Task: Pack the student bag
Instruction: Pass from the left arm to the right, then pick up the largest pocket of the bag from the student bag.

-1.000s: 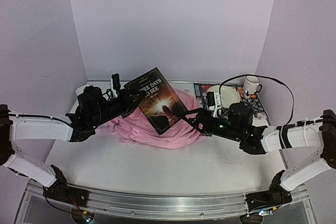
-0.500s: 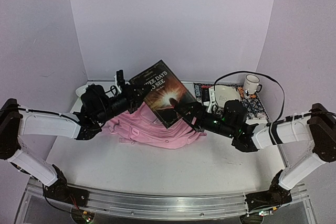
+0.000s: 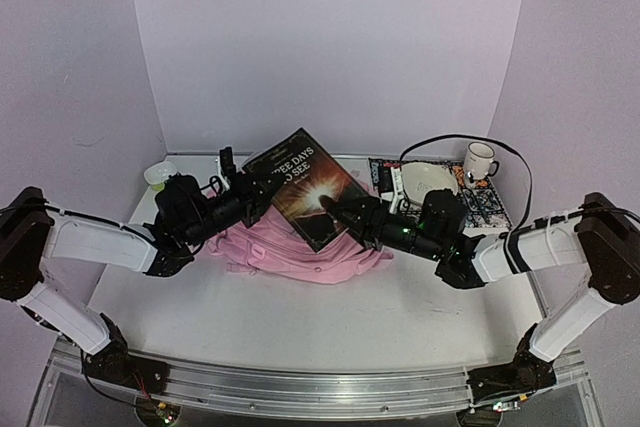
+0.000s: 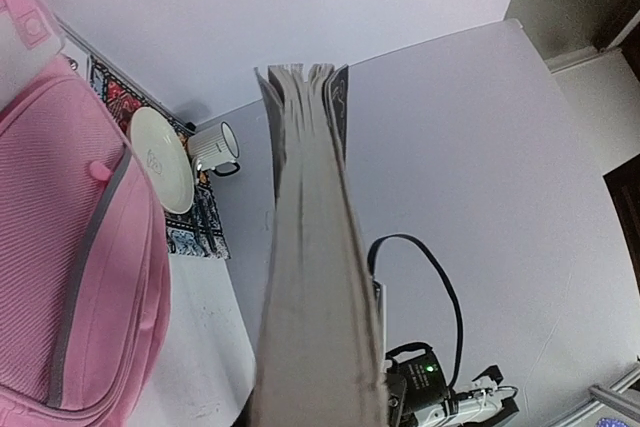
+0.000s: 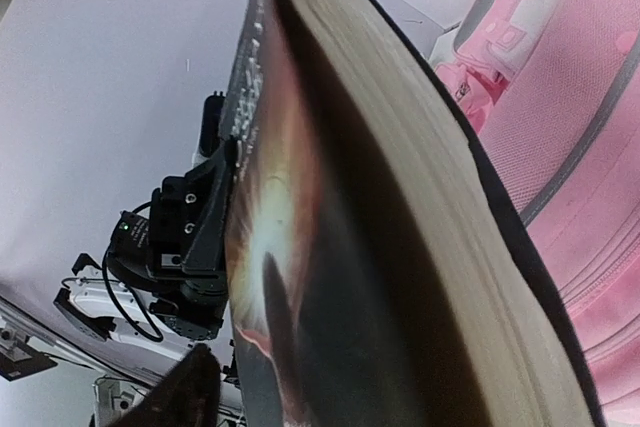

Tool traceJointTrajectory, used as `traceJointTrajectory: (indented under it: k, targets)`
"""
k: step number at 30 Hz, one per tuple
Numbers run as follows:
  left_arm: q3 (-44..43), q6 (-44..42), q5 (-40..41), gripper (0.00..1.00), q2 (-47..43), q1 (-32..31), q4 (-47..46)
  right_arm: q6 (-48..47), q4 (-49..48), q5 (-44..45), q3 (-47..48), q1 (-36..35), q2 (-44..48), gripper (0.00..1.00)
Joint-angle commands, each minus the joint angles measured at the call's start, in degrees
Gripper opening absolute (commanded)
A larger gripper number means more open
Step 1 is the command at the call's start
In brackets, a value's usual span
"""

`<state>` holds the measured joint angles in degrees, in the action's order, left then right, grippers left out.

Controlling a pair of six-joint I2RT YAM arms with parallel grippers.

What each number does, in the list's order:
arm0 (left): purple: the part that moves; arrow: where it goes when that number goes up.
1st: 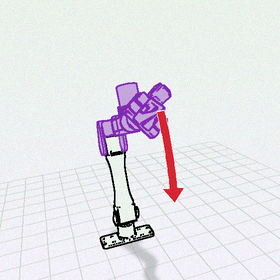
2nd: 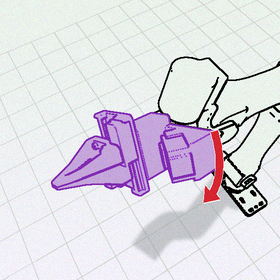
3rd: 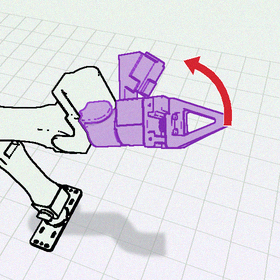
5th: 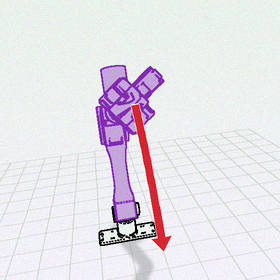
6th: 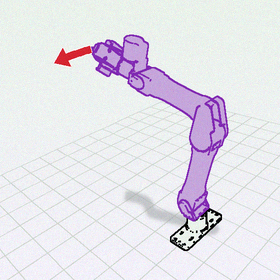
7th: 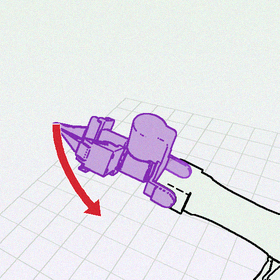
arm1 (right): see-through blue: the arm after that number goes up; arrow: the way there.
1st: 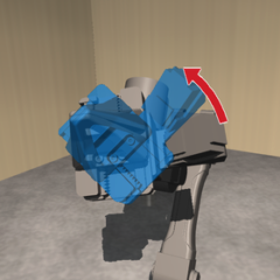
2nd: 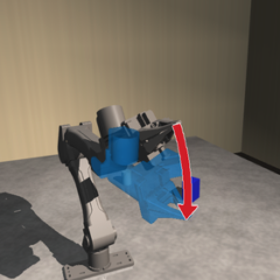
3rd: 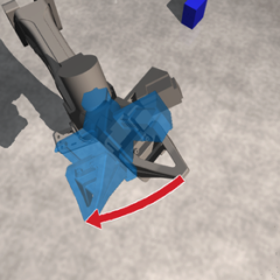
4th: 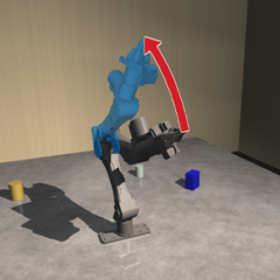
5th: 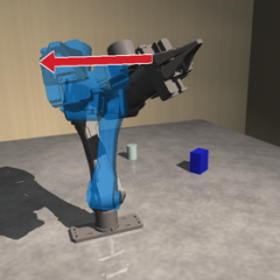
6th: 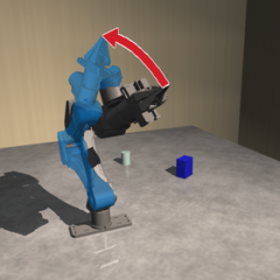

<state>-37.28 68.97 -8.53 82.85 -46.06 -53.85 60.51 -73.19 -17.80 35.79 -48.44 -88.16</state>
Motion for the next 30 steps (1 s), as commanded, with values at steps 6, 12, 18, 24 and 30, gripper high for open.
traceJointTrajectory:
  k: [6,12,18,24,30]
  targets:
    - [3.30,0.75,2.30,0.15,2.69,0.01,-6.28,-0.41,-14.12,-2.28,0.38,2.86,2.52,0.08]
    - [4.60,-3.58,4.65,0.54,3.96,-0.07,-2.75,-0.42,-13.89,-1.79,-2.23,7.27,5.37,0.00]
    - [-0.52,-14.83,12.16,0.72,2.88,-2.84,15.85,-0.30,-9.07,-1.79,-5.23,13.41,10.75,0.00]
    - [-6.48,-26.62,21.23,0.77,3.60,-8.43,28.54,-1.94,4.01,-1.27,-6.26,20.14,18.02,0.00]
    - [-20.22,-38.61,34.03,0.79,10.61,-16.68,45.59,-2.84,18.72,-1.89,-5.66,26.02,22.96,0.00]
